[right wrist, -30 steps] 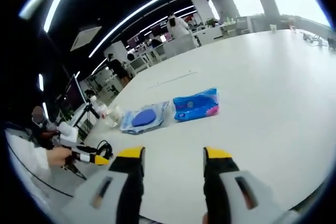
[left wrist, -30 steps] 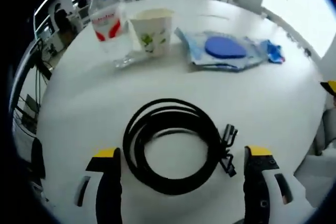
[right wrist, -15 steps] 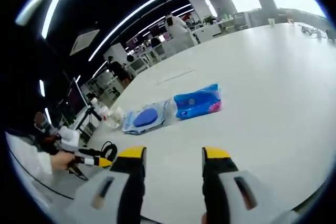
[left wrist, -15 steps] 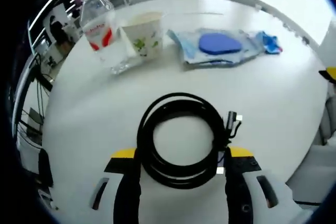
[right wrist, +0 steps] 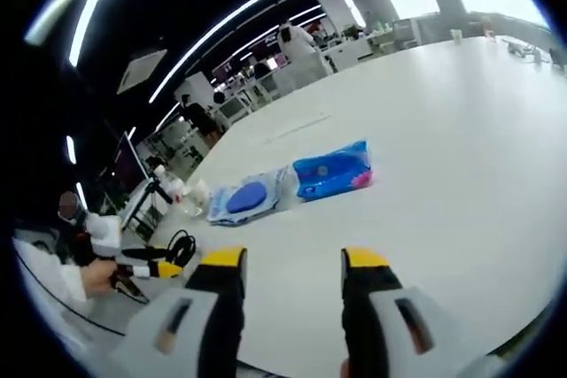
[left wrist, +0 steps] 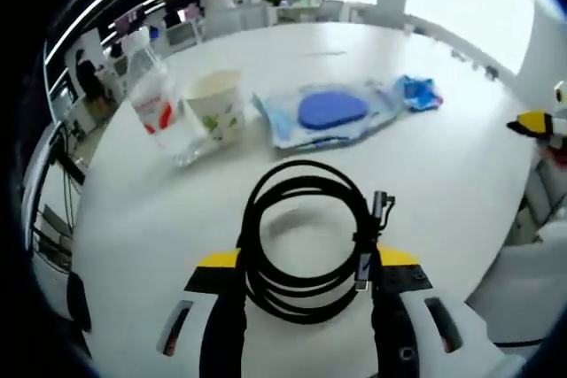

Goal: Arrange the tabletop items into an orderly group along one side of the table until the central work area is clear of visible clutter.

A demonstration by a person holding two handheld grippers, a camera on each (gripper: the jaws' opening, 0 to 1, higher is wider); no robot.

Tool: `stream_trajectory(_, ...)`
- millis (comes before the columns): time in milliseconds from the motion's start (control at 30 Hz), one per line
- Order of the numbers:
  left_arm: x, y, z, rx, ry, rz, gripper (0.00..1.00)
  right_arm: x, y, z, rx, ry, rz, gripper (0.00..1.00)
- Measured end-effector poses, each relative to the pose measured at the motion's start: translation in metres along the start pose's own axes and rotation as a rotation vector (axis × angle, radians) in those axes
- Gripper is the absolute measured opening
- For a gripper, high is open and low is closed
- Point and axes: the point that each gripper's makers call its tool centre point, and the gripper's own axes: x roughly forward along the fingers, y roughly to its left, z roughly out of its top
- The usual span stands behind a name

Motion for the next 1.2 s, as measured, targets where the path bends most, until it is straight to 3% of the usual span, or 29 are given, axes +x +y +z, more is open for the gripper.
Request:
stream_trajectory(167,-0.007,-0.016,0.018,0.028,-0.055,-0.029,0.51,0.015,0.034,-0.002,0.033,0.018,0.104,0.43)
stream_trajectory(433,-0.017,-0.035,0.038,0.056,-0.094,-0.073,0.51,0.026,0.065,-0.008,0.001,0.059,0.182,0.44)
stream_trajectory(633,-0.028,-0.054,0.051,0.127,-0.126,-0.09,0.52,0.034,0.086,-0.018,0.115,0.109,0.254,0.51)
stream_trajectory(933,-0.034,-0.078,0.061,0.179,-0.139,-0.141,0.52,0.05,0.127,-0.018,0.294,0.115,0.345,0.54)
stream_trajectory(1167,-0.041,-0.089,0.065,0.201,-0.152,-0.154,0.51,0.067,0.15,-0.031,0.277,0.168,0.357,0.54)
stream_trajectory(1200,-0.044,-0.093,0.069,0.226,-0.166,-0.171,0.43,0.07,0.154,-0.032,0.3,0.174,0.362,0.54)
